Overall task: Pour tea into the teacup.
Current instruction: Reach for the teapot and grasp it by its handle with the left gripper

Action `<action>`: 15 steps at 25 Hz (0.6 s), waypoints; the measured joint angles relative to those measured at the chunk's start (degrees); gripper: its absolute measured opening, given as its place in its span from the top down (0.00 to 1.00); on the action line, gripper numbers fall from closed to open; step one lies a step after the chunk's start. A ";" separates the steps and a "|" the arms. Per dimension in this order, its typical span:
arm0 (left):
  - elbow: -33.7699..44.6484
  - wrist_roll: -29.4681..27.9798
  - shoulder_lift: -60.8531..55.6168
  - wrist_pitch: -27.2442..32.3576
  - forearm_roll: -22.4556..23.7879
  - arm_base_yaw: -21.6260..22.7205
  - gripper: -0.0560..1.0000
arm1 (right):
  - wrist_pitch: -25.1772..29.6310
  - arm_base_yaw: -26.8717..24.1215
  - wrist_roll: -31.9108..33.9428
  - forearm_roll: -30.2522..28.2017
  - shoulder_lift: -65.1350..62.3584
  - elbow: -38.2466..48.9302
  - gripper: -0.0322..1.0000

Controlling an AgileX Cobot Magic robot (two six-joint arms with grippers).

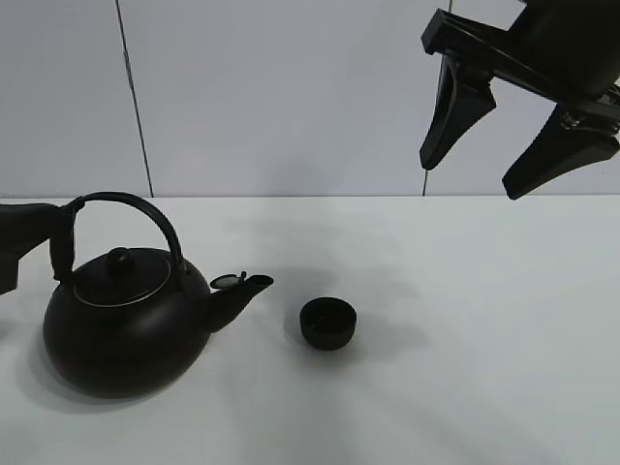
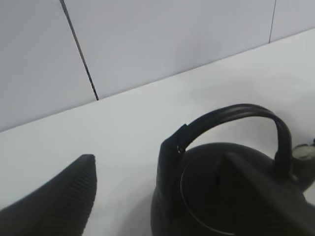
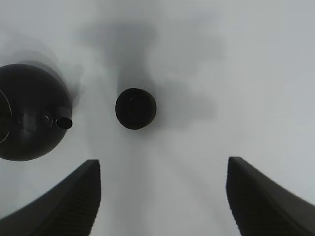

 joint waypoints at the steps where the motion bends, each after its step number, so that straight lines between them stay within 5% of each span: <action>1: 0.00 -0.74 1.96 -2.67 0.00 0.00 0.47 | 0.00 0.00 0.00 0.00 0.00 0.00 0.49; 7: -0.13 -8.03 12.97 -14.35 0.83 0.00 0.47 | -0.05 0.00 0.00 0.00 0.00 0.00 0.49; 15: -1.48 -12.05 21.25 -15.46 1.49 0.00 0.47 | -0.24 0.00 0.00 0.00 0.00 0.00 0.49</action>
